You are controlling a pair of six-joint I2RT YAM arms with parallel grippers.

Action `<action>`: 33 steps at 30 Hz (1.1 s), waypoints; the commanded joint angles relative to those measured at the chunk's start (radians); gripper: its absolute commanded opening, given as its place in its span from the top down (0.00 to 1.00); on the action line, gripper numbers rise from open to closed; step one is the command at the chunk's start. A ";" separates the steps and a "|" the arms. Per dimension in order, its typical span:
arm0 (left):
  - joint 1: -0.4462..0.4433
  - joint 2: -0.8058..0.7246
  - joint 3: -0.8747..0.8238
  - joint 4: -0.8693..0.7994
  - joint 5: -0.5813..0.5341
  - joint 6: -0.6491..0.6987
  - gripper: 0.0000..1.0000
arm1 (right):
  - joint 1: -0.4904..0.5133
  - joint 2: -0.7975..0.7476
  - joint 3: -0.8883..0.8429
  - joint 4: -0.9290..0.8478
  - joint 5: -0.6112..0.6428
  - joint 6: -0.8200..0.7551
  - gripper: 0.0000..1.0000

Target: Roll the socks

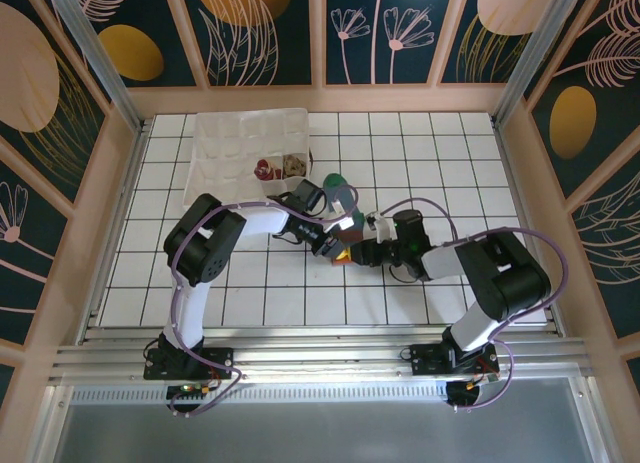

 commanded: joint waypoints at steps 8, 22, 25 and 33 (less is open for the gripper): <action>-0.002 -0.183 -0.127 0.132 -0.272 0.061 0.76 | 0.007 0.111 0.164 -0.411 0.239 0.032 0.76; -0.199 -0.434 -0.446 0.479 -0.743 0.347 0.75 | 0.007 0.216 0.279 -0.561 0.181 0.034 0.76; -0.216 -0.410 -0.453 0.508 -0.759 0.377 0.75 | 0.006 0.222 0.285 -0.579 0.171 0.039 0.76; -0.218 -0.275 -0.401 0.536 -0.793 0.463 0.72 | 0.001 0.240 0.296 -0.606 0.146 0.042 0.76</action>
